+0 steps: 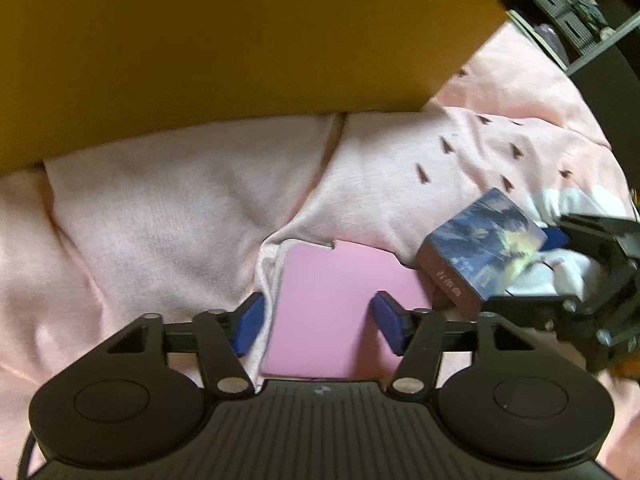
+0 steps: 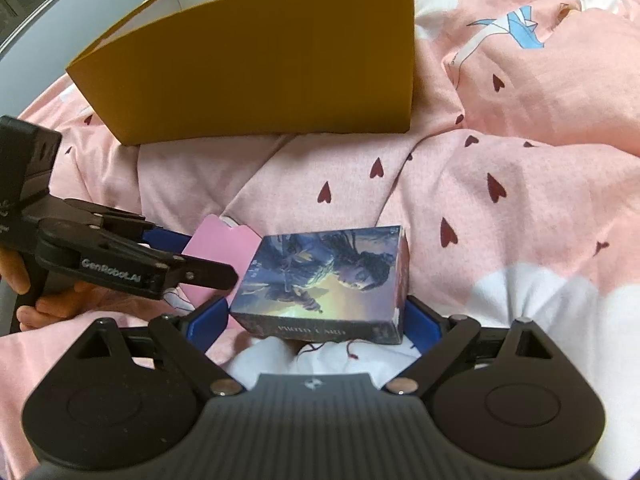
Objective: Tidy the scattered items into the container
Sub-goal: 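Grasp the photo card box with right tool while left tool approaches the pink holder, then grasp the pink card holder with left tool while right tool adjusts the photo card box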
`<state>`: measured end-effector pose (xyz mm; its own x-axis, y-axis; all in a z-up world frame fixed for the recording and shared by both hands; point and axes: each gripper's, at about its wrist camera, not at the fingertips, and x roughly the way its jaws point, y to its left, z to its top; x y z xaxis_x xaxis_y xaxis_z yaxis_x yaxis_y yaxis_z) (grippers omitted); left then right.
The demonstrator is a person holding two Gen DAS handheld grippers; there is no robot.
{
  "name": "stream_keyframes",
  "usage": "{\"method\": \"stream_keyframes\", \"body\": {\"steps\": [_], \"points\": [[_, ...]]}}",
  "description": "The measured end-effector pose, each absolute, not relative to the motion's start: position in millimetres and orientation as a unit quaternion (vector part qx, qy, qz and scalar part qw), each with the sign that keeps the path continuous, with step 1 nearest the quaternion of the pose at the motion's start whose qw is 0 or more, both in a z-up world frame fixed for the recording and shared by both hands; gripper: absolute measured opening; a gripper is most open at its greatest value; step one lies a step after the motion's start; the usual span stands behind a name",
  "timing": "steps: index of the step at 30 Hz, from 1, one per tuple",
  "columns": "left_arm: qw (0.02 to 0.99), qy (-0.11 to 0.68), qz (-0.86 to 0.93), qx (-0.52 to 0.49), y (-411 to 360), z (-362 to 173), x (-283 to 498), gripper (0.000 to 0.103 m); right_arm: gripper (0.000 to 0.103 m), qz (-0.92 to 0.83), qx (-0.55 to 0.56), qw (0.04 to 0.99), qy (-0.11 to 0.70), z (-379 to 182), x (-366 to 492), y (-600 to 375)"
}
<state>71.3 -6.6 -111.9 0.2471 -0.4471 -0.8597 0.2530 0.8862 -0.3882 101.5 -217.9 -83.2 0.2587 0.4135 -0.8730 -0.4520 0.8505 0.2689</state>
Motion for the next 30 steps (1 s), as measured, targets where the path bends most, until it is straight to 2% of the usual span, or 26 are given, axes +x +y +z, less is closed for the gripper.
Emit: {"method": "stream_keyframes", "body": {"steps": [9,11,13,21,22,23,26,27,28,29,30], "points": [[0.807,0.534,-0.25,-0.033,-15.7,-79.0,45.5,0.061,0.09,0.288,0.036,0.781,0.554,-69.9,106.9,-237.8],[0.809,0.523,-0.267,-0.023,-18.0,-71.6,38.9,0.055,0.09,0.292,0.057,0.777,0.555,-66.4,109.6,-243.2],[0.812,0.506,-0.29,-0.019,-22.2,-61.8,33.6,0.055,0.09,0.292,0.069,0.775,0.557,-65.2,111.5,-245.4],[0.818,0.498,-0.288,-0.012,-31.7,-58.3,34.6,0.055,0.09,0.282,0.042,0.784,0.552,-65.9,109.9,-235.7],[0.818,0.496,-0.292,-0.015,-31.2,-57.3,33.8,0.052,0.089,0.281,0.04,0.784,0.551,-66.5,110.2,-235.8],[0.817,0.493,-0.297,-0.017,-31.3,-55.3,32.7,0.047,0.087,0.279,0.038,0.786,0.551,-67.4,111.0,-236.4],[0.817,0.485,-0.31,-0.021,-33.3,-47.0,29.2,0.032,0.065,0.256,0.035,0.795,0.548,-69.6,112.6,-240.5],[0.817,0.482,-0.315,-0.019,-35.3,-44.9,27.8,0.03,0.059,0.254,0.044,0.795,0.549,-70.0,113.4,-243.3],[0.818,0.48,-0.317,-0.014,-37.9,-43.2,26.1,0.025,0.056,0.255,0.056,0.794,0.55,-70.1,113.9,-246.4],[0.82,0.477,-0.317,-0.008,-40.8,-41.5,24.3,0.023,0.048,0.256,0.065,0.793,0.549,-69.7,113.9,-248.6],[0.821,0.473,-0.32,-0.003,-43.5,-40.0,22.5,0.021,0.034,0.257,0.071,0.792,0.549,-69.2,113.7,-249.5]]}}
